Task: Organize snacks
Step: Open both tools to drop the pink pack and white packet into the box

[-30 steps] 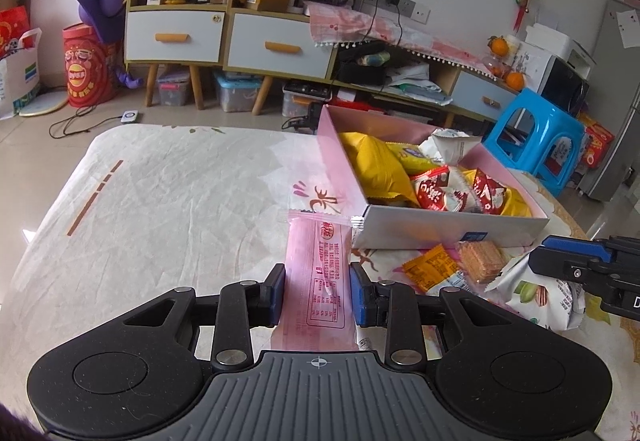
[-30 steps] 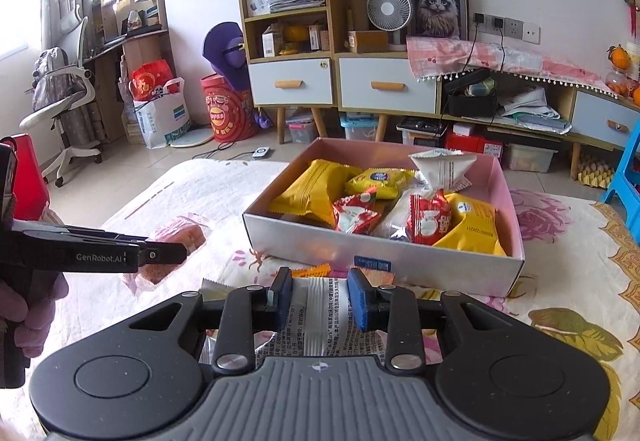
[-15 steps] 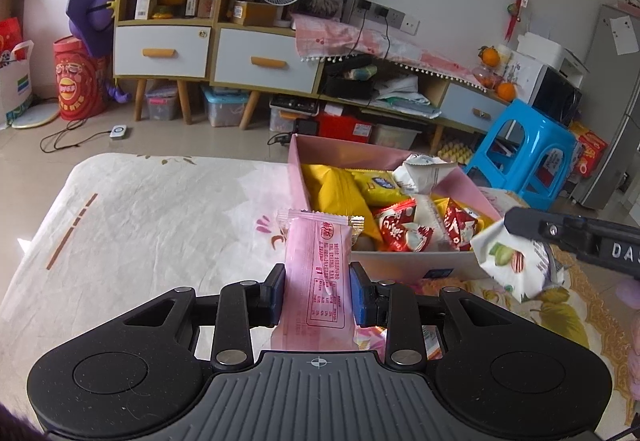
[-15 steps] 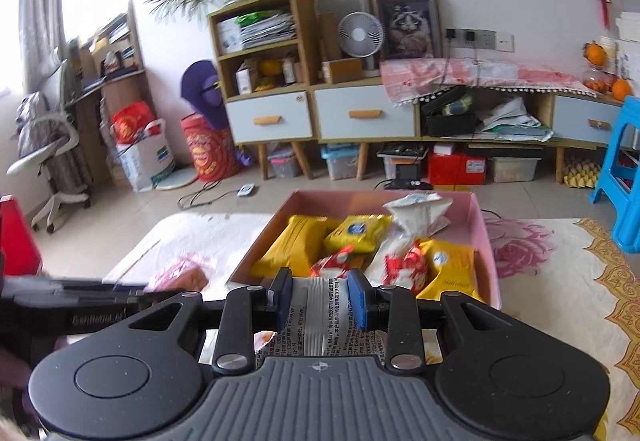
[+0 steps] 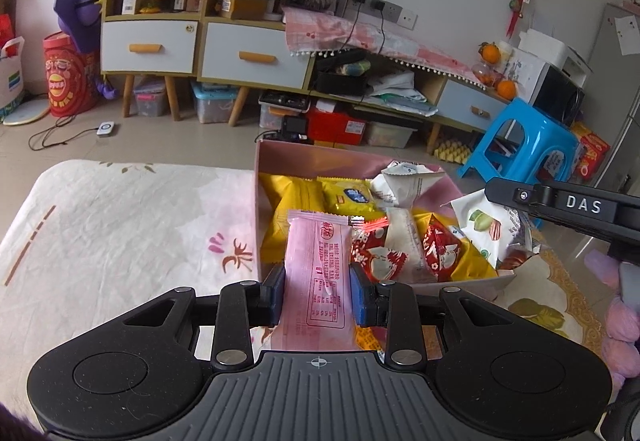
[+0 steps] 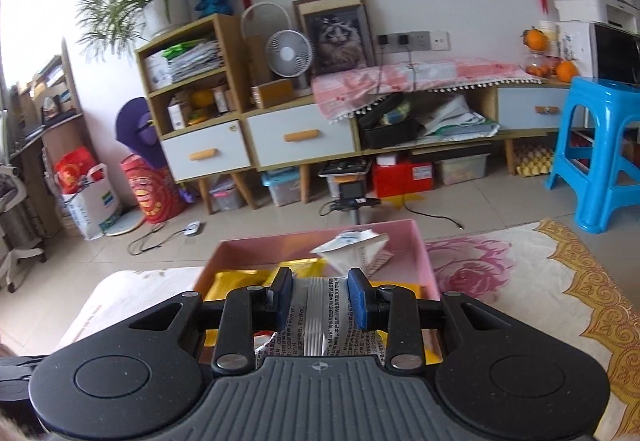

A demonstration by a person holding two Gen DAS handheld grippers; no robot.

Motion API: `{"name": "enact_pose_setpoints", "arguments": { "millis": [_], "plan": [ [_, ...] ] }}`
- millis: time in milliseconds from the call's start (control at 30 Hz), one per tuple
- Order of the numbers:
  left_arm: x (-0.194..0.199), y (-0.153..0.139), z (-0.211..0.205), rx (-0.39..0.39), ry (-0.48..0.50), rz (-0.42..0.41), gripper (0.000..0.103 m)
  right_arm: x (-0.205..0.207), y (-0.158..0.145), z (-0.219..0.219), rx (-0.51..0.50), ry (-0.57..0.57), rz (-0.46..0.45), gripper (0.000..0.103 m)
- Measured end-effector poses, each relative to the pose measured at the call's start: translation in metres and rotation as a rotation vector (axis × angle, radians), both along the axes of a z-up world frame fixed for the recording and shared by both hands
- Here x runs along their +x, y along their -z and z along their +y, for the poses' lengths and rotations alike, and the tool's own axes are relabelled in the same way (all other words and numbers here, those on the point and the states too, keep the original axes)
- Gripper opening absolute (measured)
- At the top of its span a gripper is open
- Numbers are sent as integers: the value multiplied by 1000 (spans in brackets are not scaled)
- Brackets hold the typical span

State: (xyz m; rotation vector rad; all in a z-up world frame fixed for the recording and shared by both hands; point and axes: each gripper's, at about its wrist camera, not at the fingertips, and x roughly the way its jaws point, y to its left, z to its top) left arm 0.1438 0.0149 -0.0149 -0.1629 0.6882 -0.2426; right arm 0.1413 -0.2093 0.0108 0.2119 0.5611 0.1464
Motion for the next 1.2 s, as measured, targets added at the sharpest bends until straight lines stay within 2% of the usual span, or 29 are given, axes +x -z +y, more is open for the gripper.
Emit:
{"name": "enact_pose_setpoints", "arguments": {
  "millis": [267, 667, 1100, 1167, 1200],
  "plan": [
    [31, 1, -20, 16, 36, -17, 29, 32, 12, -22, 26, 80, 18, 21],
    [70, 14, -46, 73, 36, -14, 30, 72, 31, -23, -61, 81, 50, 21],
    [78, 17, -51, 120, 43, -62, 32, 84, 34, -15, -108, 85, 48, 23],
    [77, 16, -51, 114, 49, -63, 33, 84, 31, -16, -104, 85, 41, 26],
    [76, 15, -51, 114, 53, -63, 35, 84, 29, -16, -101, 86, 39, 31]
  ]
}}
